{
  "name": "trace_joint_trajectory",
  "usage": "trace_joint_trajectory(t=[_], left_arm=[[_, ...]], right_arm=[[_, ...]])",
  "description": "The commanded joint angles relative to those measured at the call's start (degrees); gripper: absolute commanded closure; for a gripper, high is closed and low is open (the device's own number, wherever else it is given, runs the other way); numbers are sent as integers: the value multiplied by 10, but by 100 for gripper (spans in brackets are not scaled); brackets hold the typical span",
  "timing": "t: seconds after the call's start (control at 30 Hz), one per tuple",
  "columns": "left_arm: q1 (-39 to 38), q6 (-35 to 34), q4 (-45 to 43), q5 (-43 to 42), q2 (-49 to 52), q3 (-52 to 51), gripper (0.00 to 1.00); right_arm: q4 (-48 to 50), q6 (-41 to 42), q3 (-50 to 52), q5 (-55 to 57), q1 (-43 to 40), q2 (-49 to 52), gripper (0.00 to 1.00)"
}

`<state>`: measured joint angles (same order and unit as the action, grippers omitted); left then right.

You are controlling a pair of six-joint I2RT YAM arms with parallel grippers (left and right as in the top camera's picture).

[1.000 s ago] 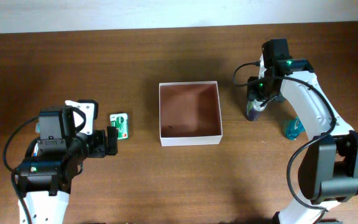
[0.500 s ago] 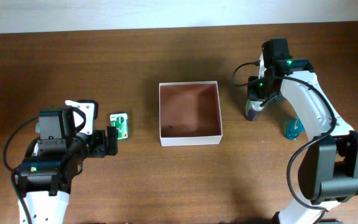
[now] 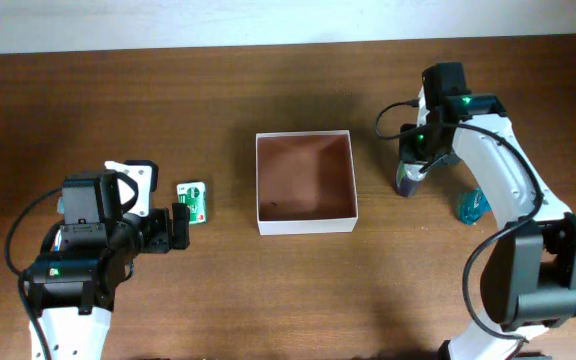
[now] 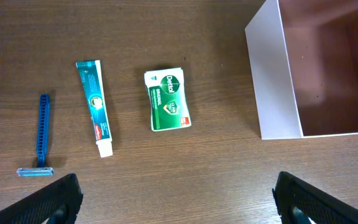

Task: Pack container
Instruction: 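Lift the soap bottle with the right gripper and place it in the box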

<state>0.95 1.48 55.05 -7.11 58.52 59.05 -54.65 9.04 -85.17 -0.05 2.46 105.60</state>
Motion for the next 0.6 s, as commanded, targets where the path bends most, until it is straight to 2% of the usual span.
trace_joint_trajectory(t=[0.0,0.13,0.3,0.37,0.57], left_arm=[[2,-6,-2,-6,1,12,0],[2,-6,-1,-6,1,12,1],[2,-6,-1,-6,1,12,1],[2,-6,-1,-6,1,12,1],[2,-6,-2,-6,1,12,1]], right_arm=[[-16,2,-36,7,14,-66,96],[-53,-2,-76,7,50,-108,96],[-91,-2,-144,7,135,-151,96],[-83,5,-164,10,194,-155,96],[-33,61,-165,68,294,-111,96]])
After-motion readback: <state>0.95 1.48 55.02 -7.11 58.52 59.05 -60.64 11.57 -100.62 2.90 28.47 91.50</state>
